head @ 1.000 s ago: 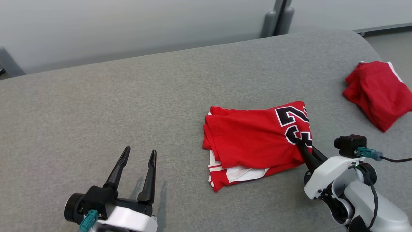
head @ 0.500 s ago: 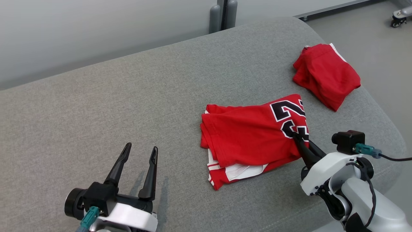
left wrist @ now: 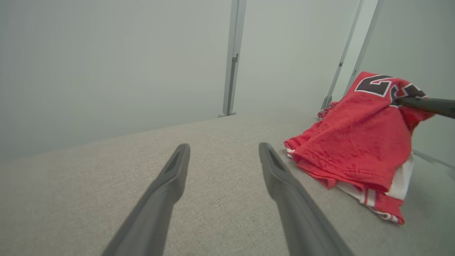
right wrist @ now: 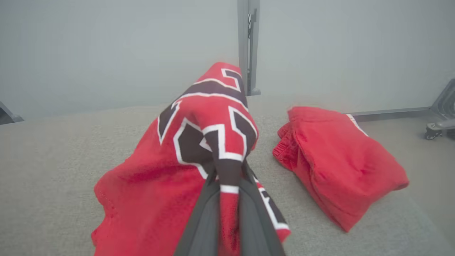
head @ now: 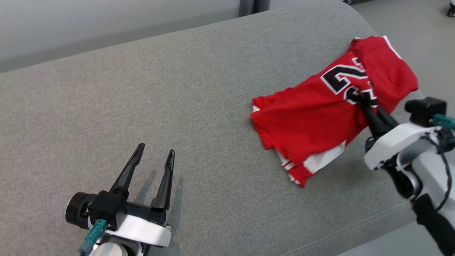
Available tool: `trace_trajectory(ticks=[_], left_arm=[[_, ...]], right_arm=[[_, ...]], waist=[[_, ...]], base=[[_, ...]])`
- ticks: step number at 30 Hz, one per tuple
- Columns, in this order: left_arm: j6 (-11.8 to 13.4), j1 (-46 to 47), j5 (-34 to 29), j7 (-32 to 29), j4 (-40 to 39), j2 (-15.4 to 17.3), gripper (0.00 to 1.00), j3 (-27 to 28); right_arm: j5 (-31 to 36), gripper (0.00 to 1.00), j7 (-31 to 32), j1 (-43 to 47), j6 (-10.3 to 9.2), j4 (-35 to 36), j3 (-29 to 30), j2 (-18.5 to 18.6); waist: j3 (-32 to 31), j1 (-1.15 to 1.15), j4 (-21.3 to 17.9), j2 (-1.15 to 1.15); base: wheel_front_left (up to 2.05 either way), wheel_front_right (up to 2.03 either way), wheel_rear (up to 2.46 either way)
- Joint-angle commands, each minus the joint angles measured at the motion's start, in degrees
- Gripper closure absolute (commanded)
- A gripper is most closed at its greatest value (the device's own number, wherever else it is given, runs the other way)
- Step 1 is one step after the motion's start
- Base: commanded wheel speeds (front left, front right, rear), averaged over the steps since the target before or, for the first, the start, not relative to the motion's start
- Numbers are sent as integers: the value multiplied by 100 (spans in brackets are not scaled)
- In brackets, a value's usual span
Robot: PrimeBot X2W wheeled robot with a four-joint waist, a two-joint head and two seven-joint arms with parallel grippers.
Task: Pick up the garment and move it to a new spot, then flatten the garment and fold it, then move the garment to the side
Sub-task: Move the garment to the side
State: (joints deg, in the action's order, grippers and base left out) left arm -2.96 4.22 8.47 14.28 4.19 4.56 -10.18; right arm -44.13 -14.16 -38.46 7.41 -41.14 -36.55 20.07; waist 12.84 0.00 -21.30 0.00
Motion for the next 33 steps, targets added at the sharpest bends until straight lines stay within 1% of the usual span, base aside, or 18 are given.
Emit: trace_trajectory(ticks=[1,7,10,20,26,32,33], left_arm=[[6,274,-81,-20,-208,47,0,161],[27,370,-129,-165,-479,153,0,144],[28,455,-149,-228,-589,192,0,125],[23,735,-227,-327,-823,251,0,-5],[27,805,-263,-387,-958,319,0,-47],[13,893,-305,-499,-1101,389,0,-112],[11,924,-314,-531,-1143,406,0,-130]], right_arm=[[109,100,-84,-175,8,101,75,235],[313,100,-84,-701,8,53,449,784],[335,100,-84,-908,8,-40,635,992],[264,100,-84,-1197,8,-664,1505,1637],[273,100,-84,-1320,8,-1120,1994,1832],[377,100,-84,-1573,8,-1699,2218,1834],[422,100,-73,-1673,8,-1979,2244,1821]], waist=[[172,0,141,0],[605,0,344,0],[823,0,439,0],[1372,0,759,0],[1582,0,833,0],[1780,0,884,0],[1847,0,911,0]], base=[[0,0,0],[0,0,0],[0,0,0],[0,0,0],[0,0,0],[0,0,0],[0,0,0]])
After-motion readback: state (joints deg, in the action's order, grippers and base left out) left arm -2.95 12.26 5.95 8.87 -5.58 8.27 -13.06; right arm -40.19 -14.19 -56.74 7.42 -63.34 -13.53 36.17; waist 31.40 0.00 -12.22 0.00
